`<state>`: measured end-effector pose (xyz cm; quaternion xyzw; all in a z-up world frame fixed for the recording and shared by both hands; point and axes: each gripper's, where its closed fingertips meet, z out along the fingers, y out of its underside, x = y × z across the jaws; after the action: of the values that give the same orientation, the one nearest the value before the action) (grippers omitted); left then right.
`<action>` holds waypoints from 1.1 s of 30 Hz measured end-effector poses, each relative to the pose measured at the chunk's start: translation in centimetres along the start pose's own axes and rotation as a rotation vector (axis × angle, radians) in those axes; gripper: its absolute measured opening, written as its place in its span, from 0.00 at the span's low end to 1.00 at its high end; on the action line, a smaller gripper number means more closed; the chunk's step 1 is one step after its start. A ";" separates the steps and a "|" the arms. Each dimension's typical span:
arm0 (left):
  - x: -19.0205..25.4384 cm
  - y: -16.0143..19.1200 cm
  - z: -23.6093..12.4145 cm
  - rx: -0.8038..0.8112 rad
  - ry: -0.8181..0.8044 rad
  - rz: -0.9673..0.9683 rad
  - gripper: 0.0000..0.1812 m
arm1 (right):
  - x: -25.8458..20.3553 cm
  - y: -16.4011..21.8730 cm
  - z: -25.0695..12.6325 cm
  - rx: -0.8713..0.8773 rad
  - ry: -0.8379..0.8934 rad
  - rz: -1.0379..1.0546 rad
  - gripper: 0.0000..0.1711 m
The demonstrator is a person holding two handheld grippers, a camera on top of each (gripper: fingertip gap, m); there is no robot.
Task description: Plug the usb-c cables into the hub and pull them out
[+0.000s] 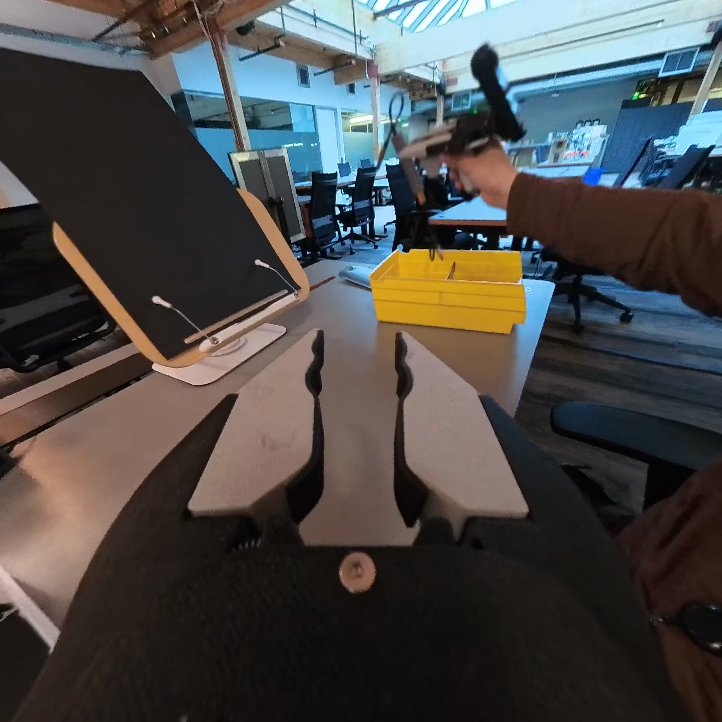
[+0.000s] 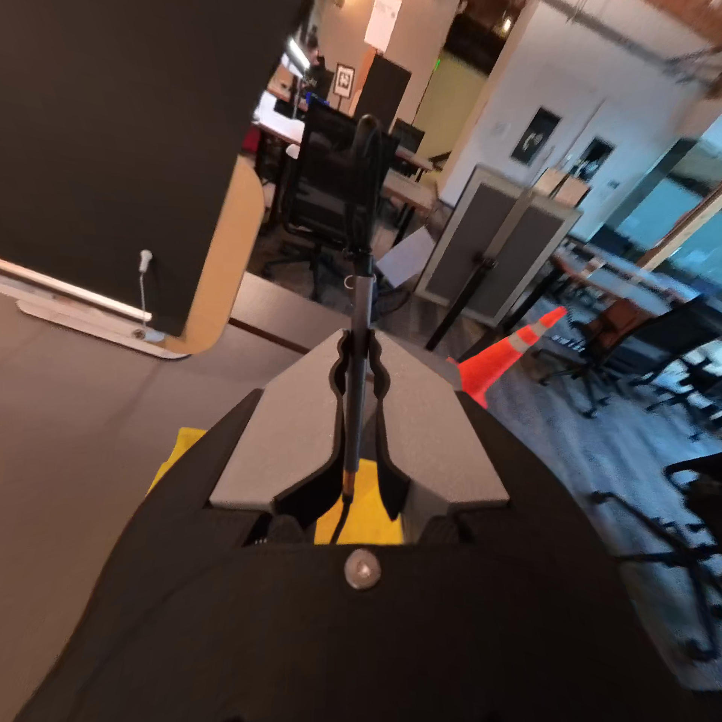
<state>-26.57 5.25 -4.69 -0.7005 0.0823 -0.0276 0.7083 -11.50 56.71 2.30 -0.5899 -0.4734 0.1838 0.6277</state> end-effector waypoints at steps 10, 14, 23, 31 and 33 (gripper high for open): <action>-0.3 -0.7 -0.4 0.045 0.022 -0.052 0.18 | -1.3 17.0 -1.7 -0.820 -0.132 0.083 0.13; 0.0 -0.5 -0.1 0.031 0.028 -0.035 0.18 | -4.7 21.9 -6.7 -1.191 -0.342 0.075 0.09; 0.9 -0.5 0.0 0.020 0.035 -0.017 0.18 | -2.9 16.0 -4.5 -0.937 -0.160 0.005 0.23; 0.9 0.1 0.3 0.003 0.035 -0.013 0.18 | -3.7 15.1 2.0 -0.746 -0.143 0.234 0.27; 0.6 0.3 0.4 -0.003 0.030 -0.014 0.18 | -4.5 17.1 3.3 -0.799 -0.170 0.285 0.28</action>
<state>-25.94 5.52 -5.06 -0.7016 0.0880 -0.0430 0.7058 -10.74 59.10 -15.49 -0.8289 -0.4712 0.1187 0.2773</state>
